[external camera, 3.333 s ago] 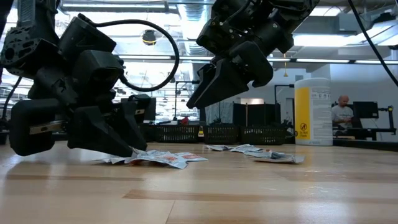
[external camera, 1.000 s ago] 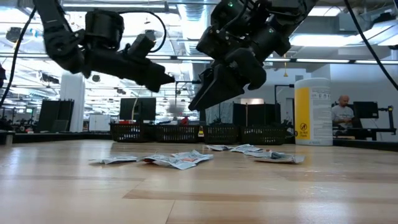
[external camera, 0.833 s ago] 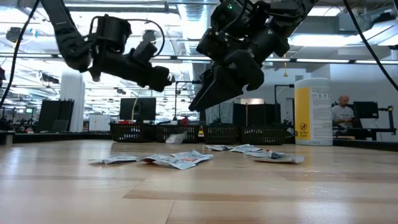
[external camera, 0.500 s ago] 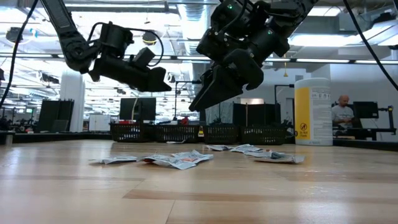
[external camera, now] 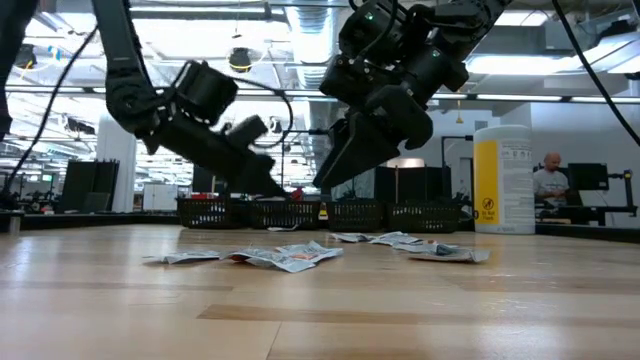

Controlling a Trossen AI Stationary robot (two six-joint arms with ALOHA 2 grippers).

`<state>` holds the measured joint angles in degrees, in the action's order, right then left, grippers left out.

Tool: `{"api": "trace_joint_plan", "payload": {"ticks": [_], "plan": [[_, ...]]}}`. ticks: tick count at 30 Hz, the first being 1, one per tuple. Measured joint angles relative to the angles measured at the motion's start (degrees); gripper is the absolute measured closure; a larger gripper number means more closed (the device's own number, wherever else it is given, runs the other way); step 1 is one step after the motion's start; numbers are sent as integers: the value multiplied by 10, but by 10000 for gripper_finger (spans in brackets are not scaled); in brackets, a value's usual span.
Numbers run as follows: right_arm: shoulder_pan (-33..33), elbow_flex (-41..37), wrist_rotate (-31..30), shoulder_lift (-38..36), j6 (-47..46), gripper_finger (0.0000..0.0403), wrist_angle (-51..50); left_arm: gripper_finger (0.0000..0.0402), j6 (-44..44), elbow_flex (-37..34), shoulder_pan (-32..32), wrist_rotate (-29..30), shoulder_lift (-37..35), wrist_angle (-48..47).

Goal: Pick & Place First Aid Supplies
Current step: Put the black towelette pack into the middle left black bin

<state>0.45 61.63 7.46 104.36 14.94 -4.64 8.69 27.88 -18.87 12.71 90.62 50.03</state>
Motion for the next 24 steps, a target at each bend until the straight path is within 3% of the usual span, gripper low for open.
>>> {"api": "trace_joint_plan", "payload": {"ticks": [5, 13, 24], "plan": [[-1, 0, 0, 0, 0, 163, -9, 310, -12, 20, 30, 53, 50, 2], [-4, 0, 0, 0, -3, 163, -34, 267, -110, 64, 48, 109, 119, 3], [-4, 0, 1, 0, -24, 163, -64, 258, -135, 123, 49, 140, 189, 5]]}}
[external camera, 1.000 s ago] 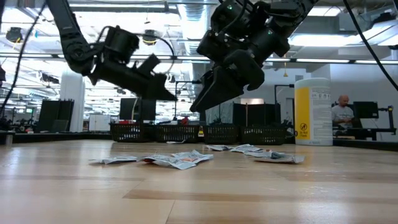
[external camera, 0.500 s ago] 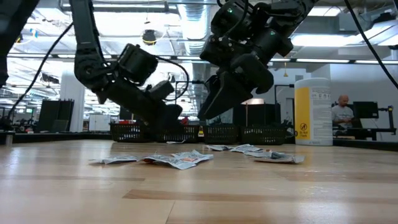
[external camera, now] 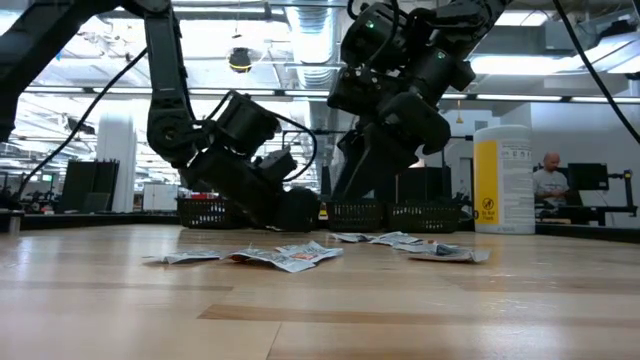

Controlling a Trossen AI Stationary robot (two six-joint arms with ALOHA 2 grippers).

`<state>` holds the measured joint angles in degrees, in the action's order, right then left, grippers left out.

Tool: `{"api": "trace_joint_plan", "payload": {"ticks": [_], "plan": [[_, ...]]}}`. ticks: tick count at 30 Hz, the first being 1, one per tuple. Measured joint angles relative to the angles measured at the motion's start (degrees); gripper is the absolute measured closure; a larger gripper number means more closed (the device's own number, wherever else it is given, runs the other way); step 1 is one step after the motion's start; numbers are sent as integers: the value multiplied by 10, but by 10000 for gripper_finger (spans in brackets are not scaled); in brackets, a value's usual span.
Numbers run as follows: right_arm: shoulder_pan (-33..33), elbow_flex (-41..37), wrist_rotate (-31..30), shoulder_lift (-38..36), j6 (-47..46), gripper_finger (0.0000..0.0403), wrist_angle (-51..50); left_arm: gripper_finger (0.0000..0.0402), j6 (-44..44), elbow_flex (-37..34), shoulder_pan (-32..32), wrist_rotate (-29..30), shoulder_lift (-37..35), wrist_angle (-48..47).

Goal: Pick & Place First Aid Supplies
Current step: Put the black towelette pack into the middle left black bin

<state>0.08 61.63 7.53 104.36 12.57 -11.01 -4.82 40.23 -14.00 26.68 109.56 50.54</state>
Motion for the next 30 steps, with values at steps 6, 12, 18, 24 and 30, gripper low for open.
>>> {"api": "trace_joint_plan", "payload": {"ticks": [6, 12, 18, 24, 30], "plan": [[0, 0, 0, 0, -1, 163, -3, 258, 18, 0, 2, 43, -3, -8], [0, 0, 0, 0, -2, 163, 2, 259, 26, 0, 1, 46, -3, -7], [0, 0, 0, 0, -2, 163, 4, 264, 10, 0, -3, 46, -3, -8], [0, 0, 0, 0, -2, 163, 4, 356, 9, 0, 0, 42, -5, -26], [0, 0, 0, 0, -2, 163, 5, 396, 11, 0, 23, 39, -5, -28]]}}
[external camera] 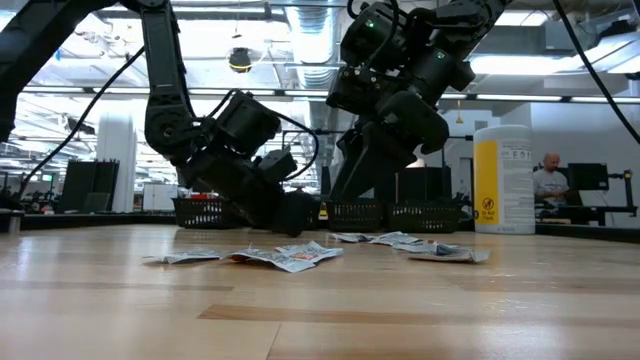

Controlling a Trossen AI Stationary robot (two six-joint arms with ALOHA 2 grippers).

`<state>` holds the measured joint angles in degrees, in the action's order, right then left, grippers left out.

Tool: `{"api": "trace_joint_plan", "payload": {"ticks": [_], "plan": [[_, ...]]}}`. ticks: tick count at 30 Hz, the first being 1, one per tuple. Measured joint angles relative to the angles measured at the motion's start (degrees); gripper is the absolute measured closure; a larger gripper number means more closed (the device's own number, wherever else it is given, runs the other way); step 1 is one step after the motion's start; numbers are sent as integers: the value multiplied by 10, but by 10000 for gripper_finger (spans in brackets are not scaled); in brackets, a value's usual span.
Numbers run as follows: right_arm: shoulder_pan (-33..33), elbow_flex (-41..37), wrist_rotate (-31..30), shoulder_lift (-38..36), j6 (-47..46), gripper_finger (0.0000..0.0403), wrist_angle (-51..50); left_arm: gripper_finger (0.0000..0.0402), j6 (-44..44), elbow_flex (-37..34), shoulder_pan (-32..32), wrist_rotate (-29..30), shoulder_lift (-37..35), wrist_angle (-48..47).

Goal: Pick & Place First Aid Supplies
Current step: Put the black towelette pack into the middle left black bin

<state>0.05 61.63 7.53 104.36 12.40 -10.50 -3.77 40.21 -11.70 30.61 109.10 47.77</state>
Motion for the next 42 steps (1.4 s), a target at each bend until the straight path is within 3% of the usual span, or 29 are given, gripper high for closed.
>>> {"api": "trace_joint_plan", "payload": {"ticks": [7, 15, 24, 27, 32, 38, 42], "plan": [[0, 0, 0, 0, 0, 163, 0, 398, 35, -1, 47, 2, -11, 6], [0, 0, 0, 0, 0, 163, 2, 398, 143, -1, 103, 79, -110, 6], [-1, 0, 0, 0, -3, 163, 1, 396, 160, -1, 113, 88, -169, -37], [-1, 0, 1, 0, -3, 163, 1, 391, 141, -1, 103, 69, -159, -44], [-5, 0, 1, 0, -5, 163, 2, 379, 82, -1, 73, -11, -126, -43], [-5, 0, 1, 0, -5, 163, 2, 339, -8, -1, 30, -87, -81, -42], [-5, 0, 1, 0, -5, 163, 2, 310, -79, -1, 16, -97, -62, -41]]}}
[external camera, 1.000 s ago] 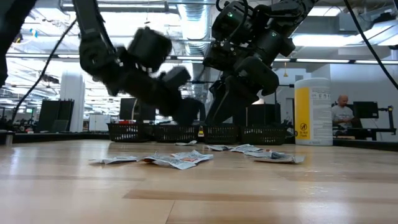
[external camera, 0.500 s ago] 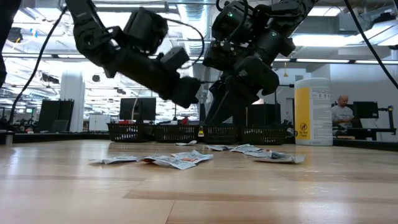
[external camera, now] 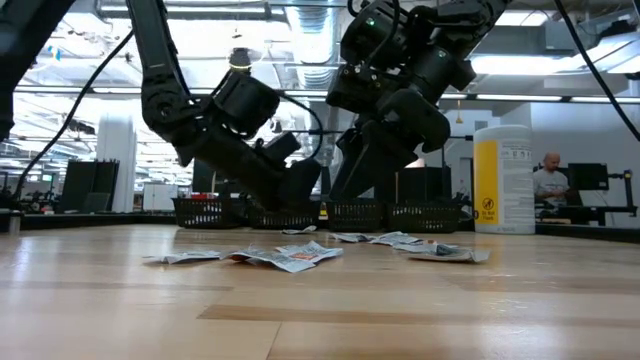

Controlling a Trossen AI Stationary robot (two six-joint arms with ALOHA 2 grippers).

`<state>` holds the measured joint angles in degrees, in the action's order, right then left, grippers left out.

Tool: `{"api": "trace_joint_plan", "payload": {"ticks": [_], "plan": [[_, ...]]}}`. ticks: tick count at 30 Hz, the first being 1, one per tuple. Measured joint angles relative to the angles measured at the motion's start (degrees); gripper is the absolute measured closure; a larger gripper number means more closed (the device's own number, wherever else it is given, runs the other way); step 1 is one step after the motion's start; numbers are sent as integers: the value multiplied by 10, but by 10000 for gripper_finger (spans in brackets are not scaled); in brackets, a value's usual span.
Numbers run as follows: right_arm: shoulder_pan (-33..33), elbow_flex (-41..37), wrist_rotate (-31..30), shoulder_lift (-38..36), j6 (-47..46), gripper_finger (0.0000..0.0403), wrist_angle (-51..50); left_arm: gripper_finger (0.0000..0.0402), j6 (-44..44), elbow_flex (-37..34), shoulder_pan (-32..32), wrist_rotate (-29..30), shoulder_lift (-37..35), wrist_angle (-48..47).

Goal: Pick & Place First Aid Supplies
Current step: Put the black towelette pack into the middle left black bin

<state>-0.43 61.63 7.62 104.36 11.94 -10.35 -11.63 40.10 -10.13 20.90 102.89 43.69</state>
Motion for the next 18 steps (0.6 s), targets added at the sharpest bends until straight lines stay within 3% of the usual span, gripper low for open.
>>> {"api": "trace_joint_plan", "payload": {"ticks": [12, 18], "plan": [[0, 0, 0, 0, 0, 163, 0, 279, -108, 8, -9, 0, 4, 5], [0, 0, 0, 0, 0, 163, -6, 283, 23, 14, -9, -54, -6, -10]]}}
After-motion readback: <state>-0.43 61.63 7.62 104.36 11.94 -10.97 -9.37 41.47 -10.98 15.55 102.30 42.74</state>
